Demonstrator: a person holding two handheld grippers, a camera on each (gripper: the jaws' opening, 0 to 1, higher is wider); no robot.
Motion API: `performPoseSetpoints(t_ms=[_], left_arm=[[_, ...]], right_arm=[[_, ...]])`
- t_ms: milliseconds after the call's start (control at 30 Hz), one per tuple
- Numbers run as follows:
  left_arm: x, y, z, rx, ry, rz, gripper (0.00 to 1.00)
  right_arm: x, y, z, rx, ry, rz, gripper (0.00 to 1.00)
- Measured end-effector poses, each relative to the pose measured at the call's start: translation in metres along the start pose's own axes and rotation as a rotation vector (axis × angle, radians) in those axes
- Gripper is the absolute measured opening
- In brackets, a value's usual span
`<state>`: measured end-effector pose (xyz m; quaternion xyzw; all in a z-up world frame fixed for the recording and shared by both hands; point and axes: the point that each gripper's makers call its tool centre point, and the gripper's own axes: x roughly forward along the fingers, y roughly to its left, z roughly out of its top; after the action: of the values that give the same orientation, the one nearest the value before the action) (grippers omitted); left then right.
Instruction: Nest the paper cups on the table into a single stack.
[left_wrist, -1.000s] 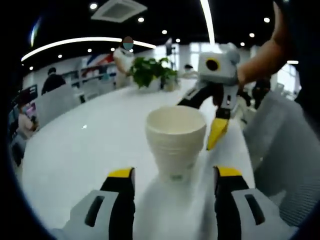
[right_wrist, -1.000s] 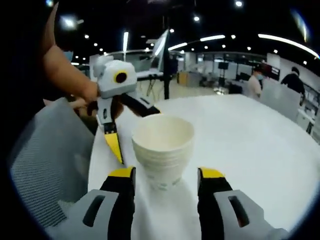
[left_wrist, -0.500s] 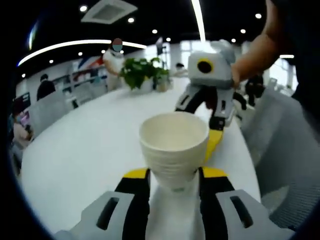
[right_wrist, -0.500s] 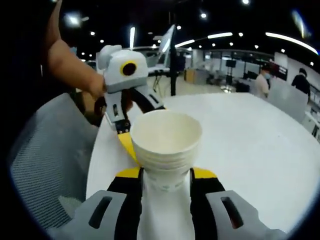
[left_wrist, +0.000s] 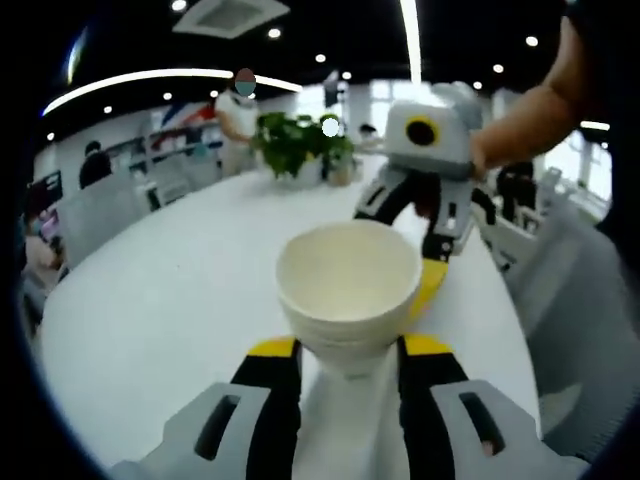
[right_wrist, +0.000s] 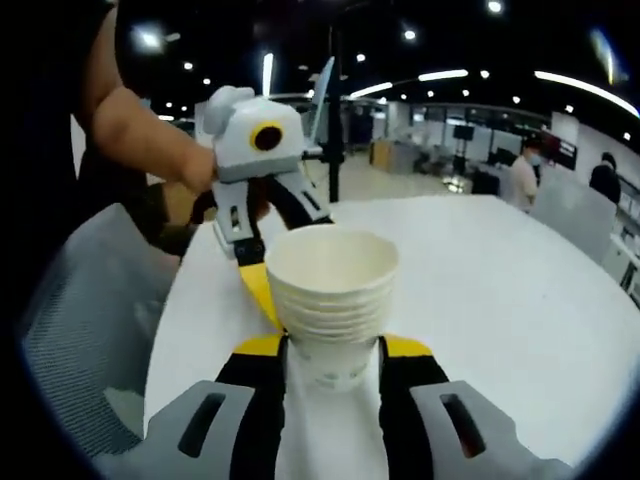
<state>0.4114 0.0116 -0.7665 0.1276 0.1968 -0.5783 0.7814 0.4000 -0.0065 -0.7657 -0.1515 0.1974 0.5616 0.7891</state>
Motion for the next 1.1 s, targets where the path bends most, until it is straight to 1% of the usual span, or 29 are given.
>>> performPoseSetpoints(t_ms=[33, 67, 100, 200, 300, 367, 400, 433, 567, 700, 867, 933, 1100], left_arm=[[0.0, 0.002, 0.001, -0.003, -0.001, 0.0, 0.36], [0.002, 0.009, 0.005, -0.004, 0.0, -0.001, 0.36], [0.004, 0.013, 0.008, 0.007, 0.004, 0.0, 0.36], [0.009, 0.033, 0.013, 0.069, 0.033, 0.0, 0.36], [0.015, 0.049, 0.016, 0.1, 0.053, -0.007, 0.36], [0.019, 0.062, 0.015, 0.139, 0.085, -0.018, 0.36], [0.023, 0.068, 0.017, 0.141, 0.086, -0.019, 0.36], [0.024, 0.073, 0.017, 0.142, 0.088, -0.02, 0.36], [0.033, 0.089, 0.016, 0.15, 0.102, -0.027, 0.36], [0.037, 0.1, 0.013, 0.147, 0.113, -0.028, 0.37], [0.042, 0.112, 0.01, 0.135, 0.101, -0.02, 0.36], [0.045, 0.114, 0.009, 0.143, 0.099, -0.019, 0.36], [0.051, 0.116, 0.0, 0.127, 0.102, -0.026, 0.36]], right_arm=[[0.0, -0.005, 0.002, -0.001, -0.006, 0.001, 0.32], [0.001, -0.016, 0.005, 0.006, -0.012, 0.0, 0.32], [0.003, -0.021, 0.006, 0.007, -0.014, -0.004, 0.32], [0.01, -0.041, 0.007, 0.007, -0.014, -0.014, 0.32], [0.016, -0.059, 0.008, 0.011, -0.011, -0.019, 0.32], [0.019, -0.067, 0.007, 0.011, -0.005, -0.022, 0.31], [0.02, -0.071, 0.006, 0.013, -0.004, -0.026, 0.31], [0.023, -0.078, 0.005, 0.028, -0.01, -0.037, 0.31], [0.029, -0.095, 0.003, 0.041, -0.008, -0.046, 0.31], [0.035, -0.106, 0.001, 0.04, 0.007, -0.036, 0.31], [0.04, -0.118, -0.002, 0.04, 0.01, -0.033, 0.31], [0.042, -0.121, -0.005, 0.044, 0.018, -0.032, 0.31], [0.046, -0.123, -0.014, 0.058, 0.031, -0.021, 0.32]])
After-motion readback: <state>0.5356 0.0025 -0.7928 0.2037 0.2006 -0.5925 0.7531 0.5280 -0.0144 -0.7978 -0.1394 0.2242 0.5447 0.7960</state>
